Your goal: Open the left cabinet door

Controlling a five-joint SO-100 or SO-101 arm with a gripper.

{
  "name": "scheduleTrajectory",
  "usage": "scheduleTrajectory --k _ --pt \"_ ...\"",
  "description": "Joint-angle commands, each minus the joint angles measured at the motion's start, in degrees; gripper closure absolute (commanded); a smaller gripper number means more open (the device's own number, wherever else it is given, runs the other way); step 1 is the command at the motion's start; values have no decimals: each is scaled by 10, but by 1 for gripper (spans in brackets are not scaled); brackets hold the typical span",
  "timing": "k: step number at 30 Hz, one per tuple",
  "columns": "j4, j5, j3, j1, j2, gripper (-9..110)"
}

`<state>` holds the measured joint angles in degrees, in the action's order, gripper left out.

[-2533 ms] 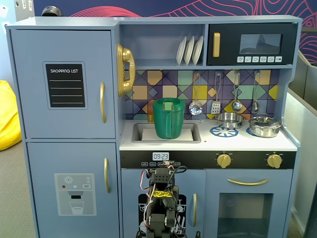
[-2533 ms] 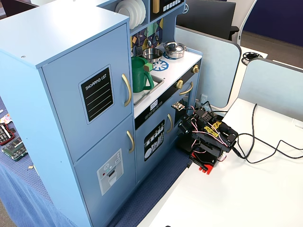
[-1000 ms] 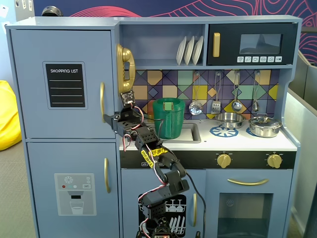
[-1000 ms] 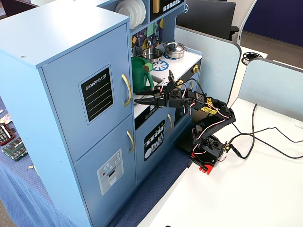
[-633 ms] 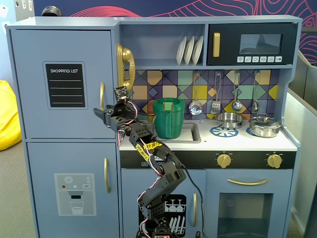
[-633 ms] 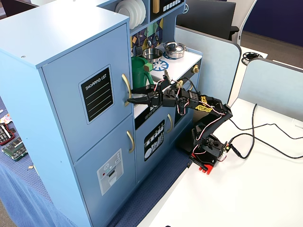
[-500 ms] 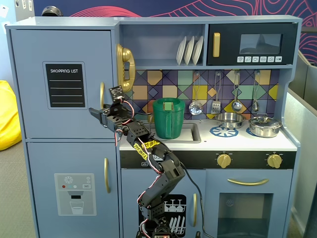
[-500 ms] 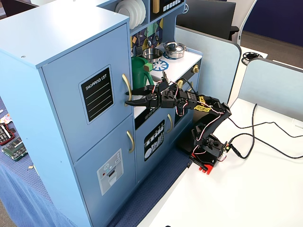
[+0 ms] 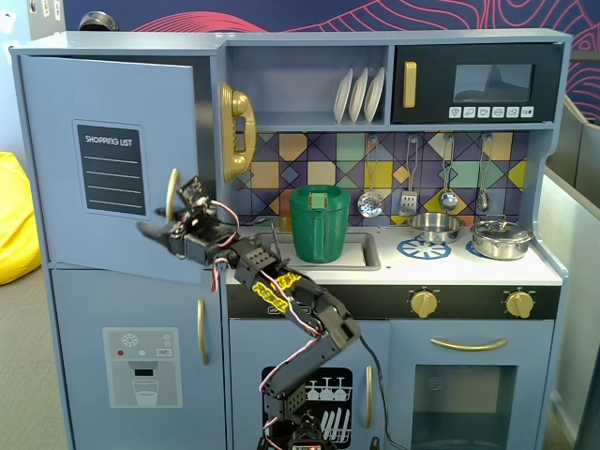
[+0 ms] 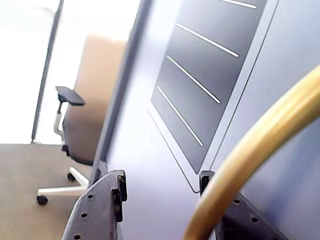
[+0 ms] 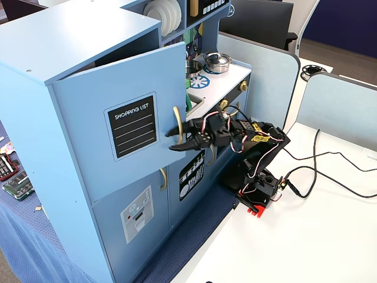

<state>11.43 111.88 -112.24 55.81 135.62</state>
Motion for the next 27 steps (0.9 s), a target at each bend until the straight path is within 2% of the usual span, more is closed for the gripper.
scheduleTrajectory --k 1,7,16,23,27 --pt "11 5 -33 -4 83 92" --pt "48 -4 -91 -36 185 93" --pt "117 -69 -141 -140 288 94" --pt "139 -135 -140 -238 274 94" --pt "99 -136 -140 -259 226 95"
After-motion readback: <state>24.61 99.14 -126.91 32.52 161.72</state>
